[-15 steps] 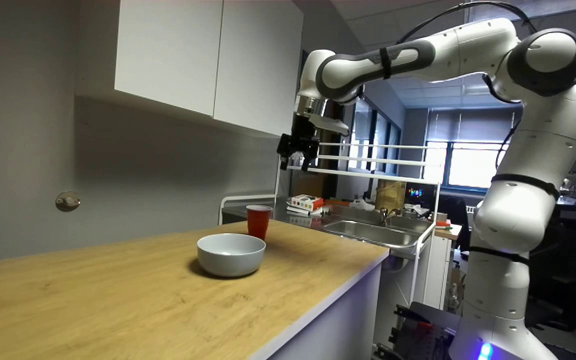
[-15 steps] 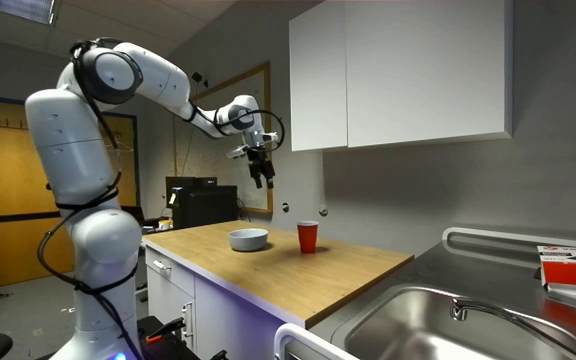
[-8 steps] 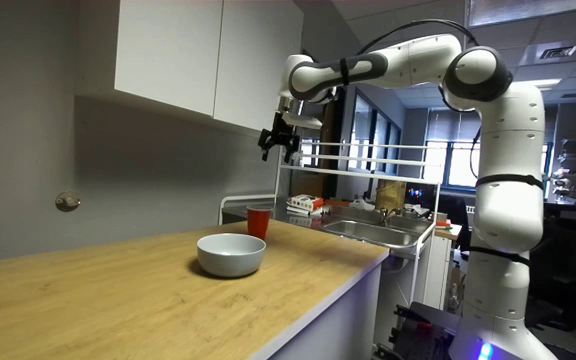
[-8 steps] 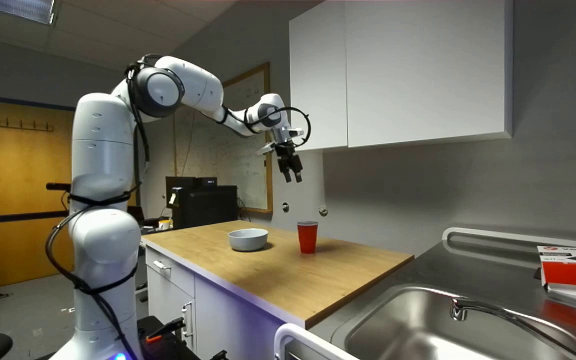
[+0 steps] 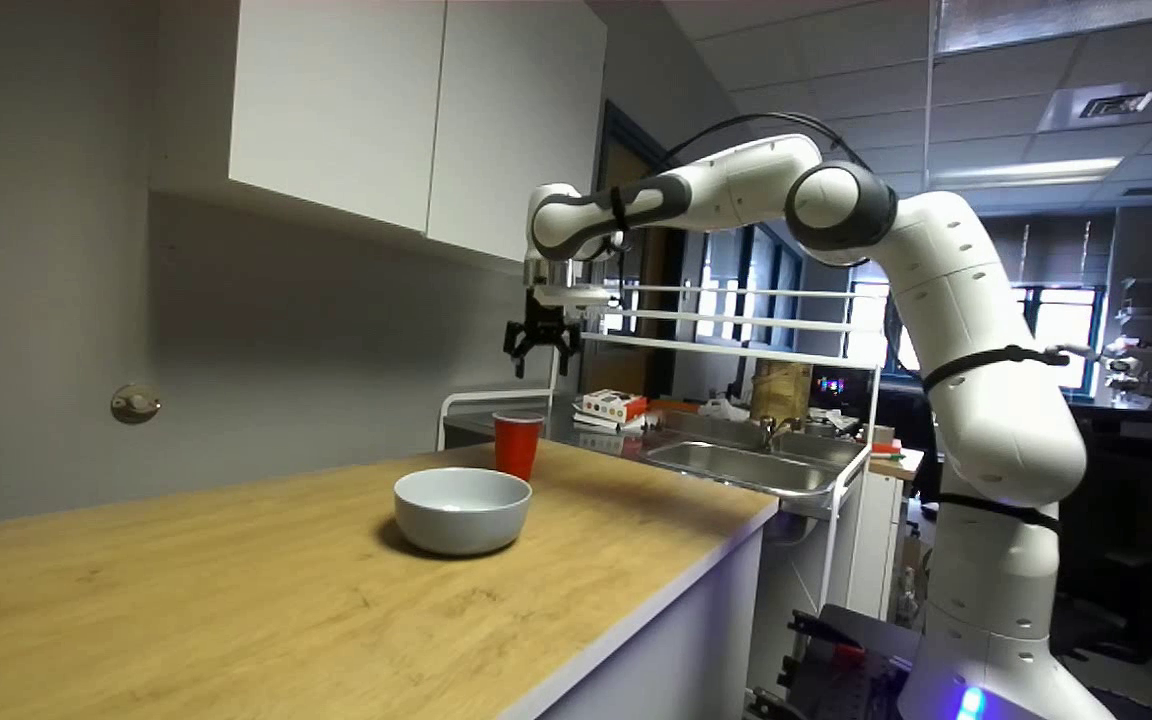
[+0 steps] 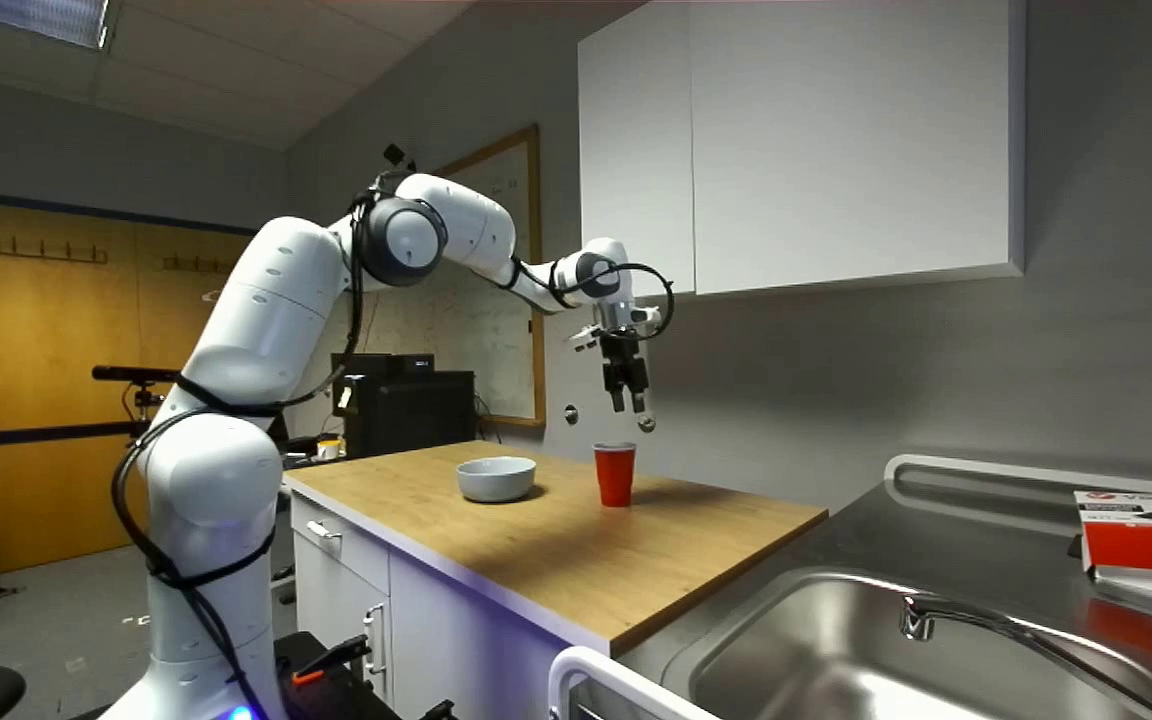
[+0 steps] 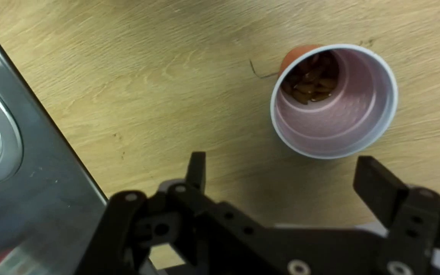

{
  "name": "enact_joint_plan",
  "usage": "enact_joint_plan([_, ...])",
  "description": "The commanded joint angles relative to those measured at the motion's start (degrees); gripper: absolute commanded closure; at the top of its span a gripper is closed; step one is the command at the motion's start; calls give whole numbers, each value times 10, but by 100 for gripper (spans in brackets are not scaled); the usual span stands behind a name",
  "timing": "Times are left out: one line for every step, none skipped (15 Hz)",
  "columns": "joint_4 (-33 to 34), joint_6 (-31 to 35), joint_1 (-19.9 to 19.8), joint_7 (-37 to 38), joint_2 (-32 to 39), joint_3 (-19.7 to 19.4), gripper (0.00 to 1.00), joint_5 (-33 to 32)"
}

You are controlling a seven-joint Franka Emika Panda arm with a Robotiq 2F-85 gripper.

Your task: Pour the contents from the orange cup into the gray bowl

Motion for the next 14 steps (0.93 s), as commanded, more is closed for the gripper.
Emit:
enact_joint_plan([89,-52,6,-9,75,-21,0,26])
enact_joint_plan([101,-59,5,-12,88,-23,0,33])
enact_joint_plan([113,-66,4,-13,99,-24,0,40])
enact_joint_plan([125,-76,2,-14,108,-24,0,49])
enact_joint_plan([136,-84,1,-14,117,-24,0,59])
enact_joint_plan([147,-93,-1,-15,124,-23,0,69])
enact_joint_plan([157,-100,-2,-15,131,-23,0,76])
enact_joint_plan([167,-109,-3,-16,137,-23,0,84])
enact_joint_plan([177,-117,-3,-16,142,-22,0,91])
enact_joint_plan([186,-126,-4,-16,147,-22,0,97])
enact_joint_plan([194,-136,-4,-15,151,-22,0,102])
enact_joint_plan([204,-146,-5,-14,155,-22,0,106])
enact_joint_plan([212,-156,-5,-14,159,-22,0,110])
enact_joint_plan([220,-167,-5,-12,163,-22,0,113])
